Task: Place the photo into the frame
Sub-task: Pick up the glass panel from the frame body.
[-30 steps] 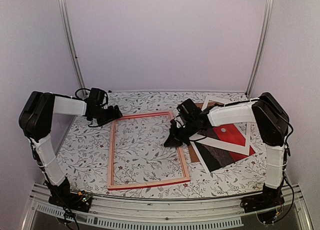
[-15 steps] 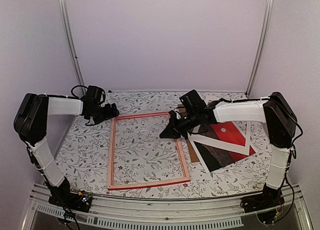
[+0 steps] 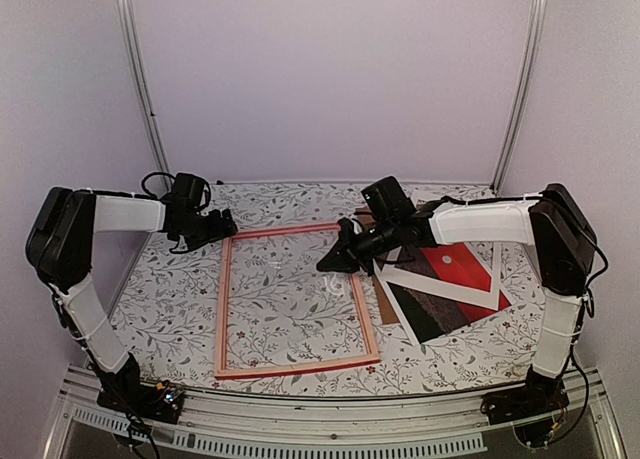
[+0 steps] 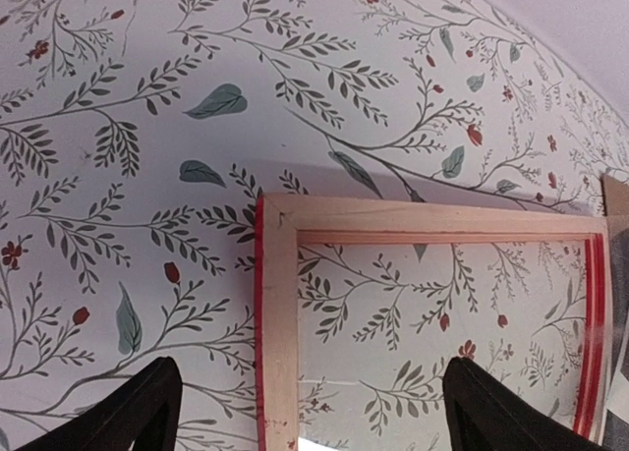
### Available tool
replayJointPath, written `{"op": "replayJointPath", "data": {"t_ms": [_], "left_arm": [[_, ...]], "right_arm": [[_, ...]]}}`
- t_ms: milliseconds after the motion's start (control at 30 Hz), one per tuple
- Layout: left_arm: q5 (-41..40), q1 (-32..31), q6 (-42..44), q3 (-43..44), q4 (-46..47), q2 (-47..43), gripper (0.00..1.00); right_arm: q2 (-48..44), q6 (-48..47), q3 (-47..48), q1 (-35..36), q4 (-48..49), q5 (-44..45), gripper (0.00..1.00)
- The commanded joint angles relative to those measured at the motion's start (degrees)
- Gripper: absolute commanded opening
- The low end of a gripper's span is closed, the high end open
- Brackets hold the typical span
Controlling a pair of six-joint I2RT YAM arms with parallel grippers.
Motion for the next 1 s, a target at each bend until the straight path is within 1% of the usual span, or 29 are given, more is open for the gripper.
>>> {"op": "replayJointPath", "data": {"t_ms": [0, 667, 733, 967], "left_arm": [[-0.6, -1.0, 0.6, -0.4, -0.9, -2.1, 0.95], [-0.6, -1.6, 0.9, -1.0, -1.3, -2.3, 0.95], [-2.3, -1.6, 1.0, -1.2, -1.3, -2.6, 0.95], [-2.4, -1.6, 1.1, -1.2, -1.3, -2.9, 0.95]], "right_arm": [[-2.4, 1.8, -0.9, -0.2, 2.5, -1.4, 0.00], [-3.6, 3.9, -1.5, -0.1, 4.1, -2.2, 0.00], [-3.7, 4.0, -1.7, -0.2, 4.1, -2.2, 0.00], [-4.3, 4.4, -2.6, -0.1, 4.4, -2.0, 0.00]]}}
